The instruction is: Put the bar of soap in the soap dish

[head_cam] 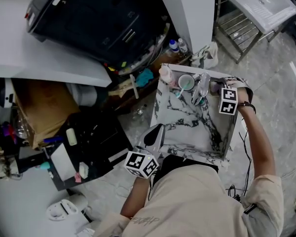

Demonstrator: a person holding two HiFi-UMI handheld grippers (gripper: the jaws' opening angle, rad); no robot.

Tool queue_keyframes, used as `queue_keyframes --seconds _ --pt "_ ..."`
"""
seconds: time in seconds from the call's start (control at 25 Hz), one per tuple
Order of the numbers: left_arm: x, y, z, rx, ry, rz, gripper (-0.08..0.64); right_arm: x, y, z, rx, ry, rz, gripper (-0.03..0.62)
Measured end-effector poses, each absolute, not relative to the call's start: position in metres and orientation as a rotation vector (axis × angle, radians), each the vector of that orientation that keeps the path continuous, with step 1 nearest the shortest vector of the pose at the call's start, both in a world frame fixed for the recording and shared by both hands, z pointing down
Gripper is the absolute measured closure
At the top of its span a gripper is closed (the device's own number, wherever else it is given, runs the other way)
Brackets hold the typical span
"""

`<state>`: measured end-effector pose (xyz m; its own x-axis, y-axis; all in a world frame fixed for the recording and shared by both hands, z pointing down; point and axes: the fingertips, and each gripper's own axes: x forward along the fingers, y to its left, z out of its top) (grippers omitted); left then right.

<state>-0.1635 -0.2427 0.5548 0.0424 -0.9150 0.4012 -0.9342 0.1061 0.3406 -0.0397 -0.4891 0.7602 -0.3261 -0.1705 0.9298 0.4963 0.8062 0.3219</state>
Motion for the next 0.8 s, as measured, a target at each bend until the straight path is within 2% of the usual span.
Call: queue_keyframes --seconds 0.2,0.4,0.8 --pt "-0.162 -0.241 0.553 1.813 -1.859 0.044 0.541 -0.043 -0.488 0.76 -0.237 -1.779 -0.742 0.413" --pt "-0.155 -0.241 0.551 1.852 -1.837 0.036 0.541 -0.041 -0.488 0.737 -0.107 -1.858 -0.763 0.39" --pt "-0.148 -0.265 0.539 2.061 -1.691 0.022 0.541 -0.003 -0.453 0.653 0.357 -2.24 -0.297 0.39"
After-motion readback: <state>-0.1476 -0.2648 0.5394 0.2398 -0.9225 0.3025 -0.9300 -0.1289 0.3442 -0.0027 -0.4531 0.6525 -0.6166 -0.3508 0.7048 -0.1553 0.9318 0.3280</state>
